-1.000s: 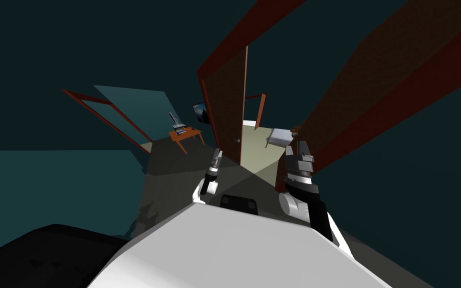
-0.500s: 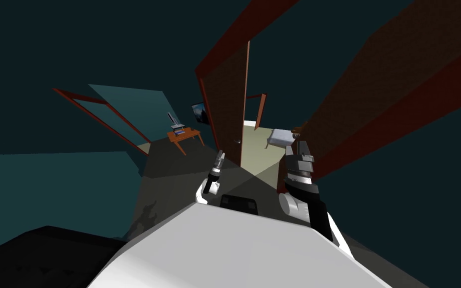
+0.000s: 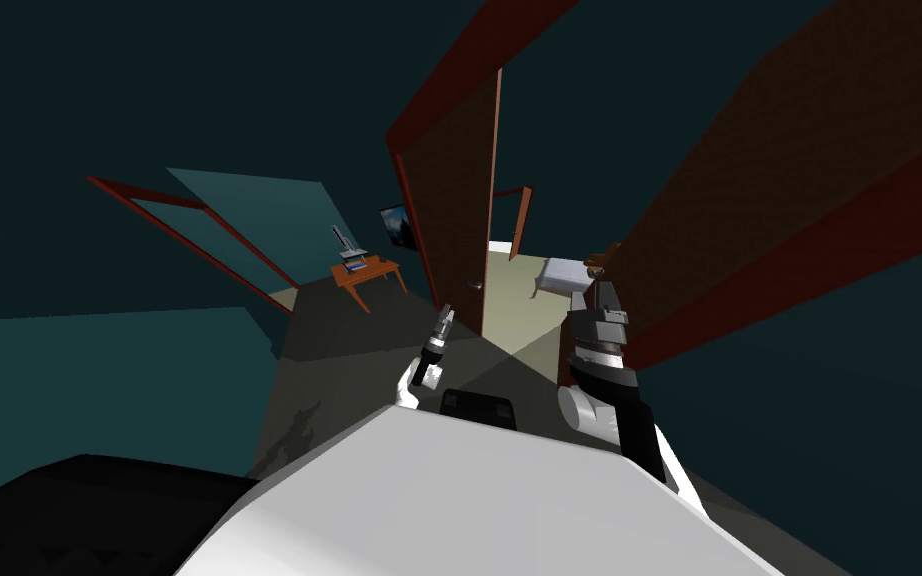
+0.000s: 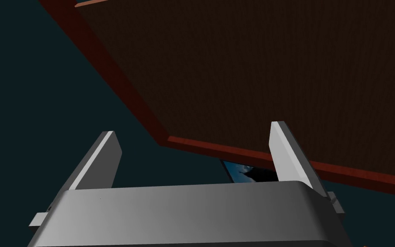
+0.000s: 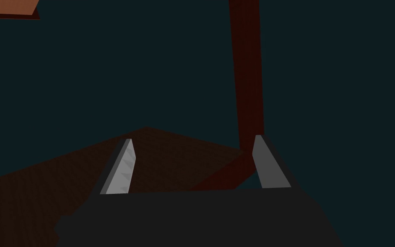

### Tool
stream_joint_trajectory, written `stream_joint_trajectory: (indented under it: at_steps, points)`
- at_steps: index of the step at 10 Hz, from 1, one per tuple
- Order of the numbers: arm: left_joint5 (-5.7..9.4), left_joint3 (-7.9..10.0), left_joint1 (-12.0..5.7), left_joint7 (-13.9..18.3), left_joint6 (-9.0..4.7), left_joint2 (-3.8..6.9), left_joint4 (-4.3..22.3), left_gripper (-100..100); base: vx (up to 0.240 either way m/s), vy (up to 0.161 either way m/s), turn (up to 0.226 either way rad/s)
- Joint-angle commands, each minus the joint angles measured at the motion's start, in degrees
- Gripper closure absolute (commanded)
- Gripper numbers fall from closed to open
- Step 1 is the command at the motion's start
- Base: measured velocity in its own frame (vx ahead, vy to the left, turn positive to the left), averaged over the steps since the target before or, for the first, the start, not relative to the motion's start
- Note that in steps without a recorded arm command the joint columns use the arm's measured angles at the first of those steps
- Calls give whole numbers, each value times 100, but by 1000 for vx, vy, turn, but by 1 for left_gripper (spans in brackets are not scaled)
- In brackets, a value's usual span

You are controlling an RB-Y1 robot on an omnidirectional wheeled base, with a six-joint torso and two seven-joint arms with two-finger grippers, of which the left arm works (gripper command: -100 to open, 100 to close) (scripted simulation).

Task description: Push the door open

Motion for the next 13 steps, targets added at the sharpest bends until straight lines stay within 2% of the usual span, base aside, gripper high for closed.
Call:
stream_joint_trajectory:
  at_steps: [1, 13]
  points:
    - [-3, -44, -62, 46, -5, 17, 189, -100, 99, 25, -15]
    - [-32, -340, -688, 274, -210, -7, 1896, -100, 99, 28, -13]
